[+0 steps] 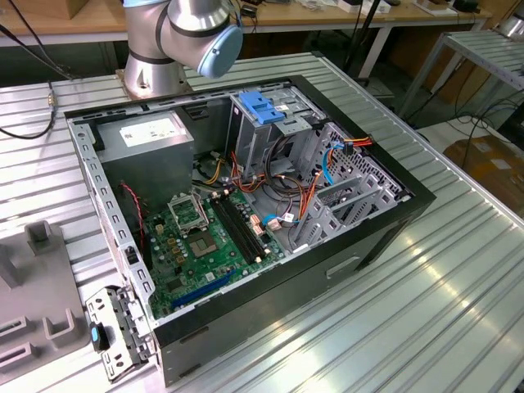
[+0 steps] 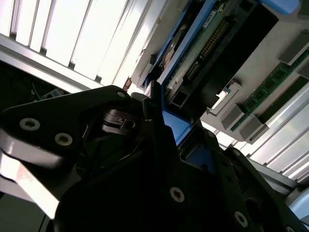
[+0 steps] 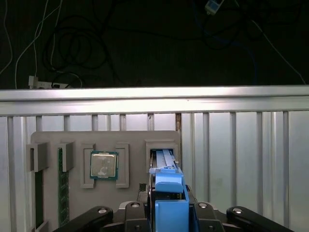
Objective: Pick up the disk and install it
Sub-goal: 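Pick up the disk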
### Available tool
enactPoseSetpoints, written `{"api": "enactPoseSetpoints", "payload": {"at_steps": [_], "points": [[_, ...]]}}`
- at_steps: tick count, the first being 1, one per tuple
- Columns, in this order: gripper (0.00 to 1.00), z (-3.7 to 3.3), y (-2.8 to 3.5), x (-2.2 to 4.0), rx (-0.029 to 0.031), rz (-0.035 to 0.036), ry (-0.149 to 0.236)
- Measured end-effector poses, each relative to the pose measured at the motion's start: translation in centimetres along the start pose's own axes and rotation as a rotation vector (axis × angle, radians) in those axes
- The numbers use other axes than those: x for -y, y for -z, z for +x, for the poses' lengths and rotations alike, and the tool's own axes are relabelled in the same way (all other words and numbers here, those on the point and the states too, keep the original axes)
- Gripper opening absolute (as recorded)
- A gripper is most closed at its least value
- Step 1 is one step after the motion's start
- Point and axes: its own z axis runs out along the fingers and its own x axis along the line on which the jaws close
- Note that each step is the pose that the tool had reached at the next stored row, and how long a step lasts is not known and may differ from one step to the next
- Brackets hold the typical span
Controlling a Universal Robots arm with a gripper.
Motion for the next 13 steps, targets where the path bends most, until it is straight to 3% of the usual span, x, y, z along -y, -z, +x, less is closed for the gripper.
{"api": "enactPoseSetpoints", "payload": {"at_steps": [13], "points": [[0.37, 0.31, 0.0, -0.09, 0.0001, 0.0, 0.009]]}}
